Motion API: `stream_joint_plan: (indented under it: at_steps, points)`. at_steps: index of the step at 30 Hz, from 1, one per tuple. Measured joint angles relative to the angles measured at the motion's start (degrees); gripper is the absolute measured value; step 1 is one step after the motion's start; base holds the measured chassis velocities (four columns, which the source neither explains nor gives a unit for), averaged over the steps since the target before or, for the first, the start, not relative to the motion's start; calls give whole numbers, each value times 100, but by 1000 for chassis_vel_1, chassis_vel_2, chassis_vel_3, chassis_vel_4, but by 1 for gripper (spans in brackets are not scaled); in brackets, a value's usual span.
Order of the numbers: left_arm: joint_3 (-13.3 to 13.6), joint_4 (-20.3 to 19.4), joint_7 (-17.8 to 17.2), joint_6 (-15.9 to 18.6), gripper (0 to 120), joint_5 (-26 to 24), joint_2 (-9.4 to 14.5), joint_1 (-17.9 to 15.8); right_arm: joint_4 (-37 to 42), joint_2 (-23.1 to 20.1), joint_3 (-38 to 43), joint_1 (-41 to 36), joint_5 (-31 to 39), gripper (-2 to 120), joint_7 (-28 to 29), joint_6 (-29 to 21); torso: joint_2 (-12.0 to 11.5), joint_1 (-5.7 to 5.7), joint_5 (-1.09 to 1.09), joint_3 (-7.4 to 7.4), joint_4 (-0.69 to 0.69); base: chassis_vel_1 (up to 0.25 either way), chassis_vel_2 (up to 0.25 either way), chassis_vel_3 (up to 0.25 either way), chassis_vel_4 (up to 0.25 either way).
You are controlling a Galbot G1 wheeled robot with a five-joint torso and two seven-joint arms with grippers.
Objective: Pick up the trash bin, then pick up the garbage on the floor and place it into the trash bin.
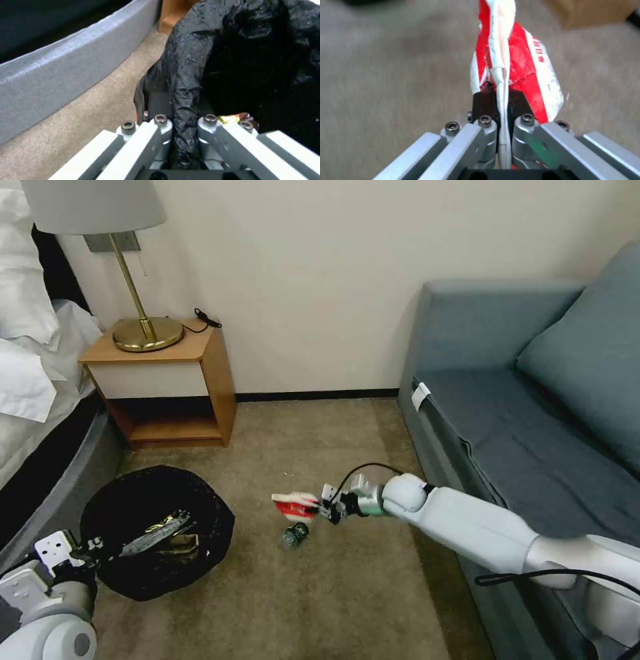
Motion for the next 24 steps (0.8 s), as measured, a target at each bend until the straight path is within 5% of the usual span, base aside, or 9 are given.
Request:
stream_joint_plan:
  at_steps: [11,24]
  points:
    - [89,-42,14,0,3,57,-45,34,1023,-103,264,110,916,1,702,-230,0,0,0,0,0,0,0,0,0]
    - [156,-63,24,0,3,124,-110,4,1910,802,-51,323,1686,1,1674,-527,0,0,-2,0,2,0,0,0,0]
